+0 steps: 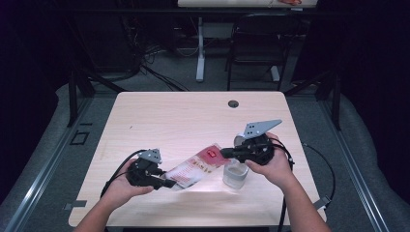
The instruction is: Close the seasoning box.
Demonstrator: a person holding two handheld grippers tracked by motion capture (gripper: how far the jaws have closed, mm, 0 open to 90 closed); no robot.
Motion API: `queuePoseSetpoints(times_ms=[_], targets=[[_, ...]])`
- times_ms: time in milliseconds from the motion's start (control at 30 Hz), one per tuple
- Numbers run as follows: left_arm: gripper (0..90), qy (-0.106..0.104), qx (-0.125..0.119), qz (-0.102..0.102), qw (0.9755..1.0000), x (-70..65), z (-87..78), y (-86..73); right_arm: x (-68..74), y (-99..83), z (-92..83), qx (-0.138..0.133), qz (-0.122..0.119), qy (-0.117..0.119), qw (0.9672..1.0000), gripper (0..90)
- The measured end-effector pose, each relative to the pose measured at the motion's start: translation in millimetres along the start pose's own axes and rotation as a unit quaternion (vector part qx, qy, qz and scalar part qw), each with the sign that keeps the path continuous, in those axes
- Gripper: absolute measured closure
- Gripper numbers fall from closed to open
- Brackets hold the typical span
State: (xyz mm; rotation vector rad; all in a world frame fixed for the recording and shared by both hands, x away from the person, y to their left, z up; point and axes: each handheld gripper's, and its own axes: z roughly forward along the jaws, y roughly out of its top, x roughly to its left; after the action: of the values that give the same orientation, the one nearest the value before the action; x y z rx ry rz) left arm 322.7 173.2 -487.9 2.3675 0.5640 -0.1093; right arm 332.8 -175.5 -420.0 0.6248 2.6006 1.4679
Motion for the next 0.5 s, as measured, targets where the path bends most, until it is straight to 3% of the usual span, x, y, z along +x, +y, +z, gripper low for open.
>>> queuePoseSetpoints(times_ms=[267, 333, 367, 500], targets=[[67.3, 0.009, 0.012, 0.006, 0.9999, -2.0, -6.7, 5.4, 2.0, -6.0, -1.8, -0.021, 0.008, -0.001, 0.9997, 90.0], [67.3, -0.001, 0.008, 0.006, 0.9999, -1.6, -7.7, 6.8, 1.9, -8.5, -2.4, -0.027, 0.013, 0.0, 0.9995, 90.0], [67.4, 0.007, 0.014, 0.008, 0.9998, -2.7, -8.6, 8.0, 1.5, -9.9, -2.9, -0.03, 0.015, -0.001, 0.9995, 90.0], [67.4, 0.002, 0.017, 0.011, 0.9998, -3.3, -9.6, 11.6, 0.5, -16.6, -4.9, -0.042, 0.024, 0.003, 0.9988, 90.0]])
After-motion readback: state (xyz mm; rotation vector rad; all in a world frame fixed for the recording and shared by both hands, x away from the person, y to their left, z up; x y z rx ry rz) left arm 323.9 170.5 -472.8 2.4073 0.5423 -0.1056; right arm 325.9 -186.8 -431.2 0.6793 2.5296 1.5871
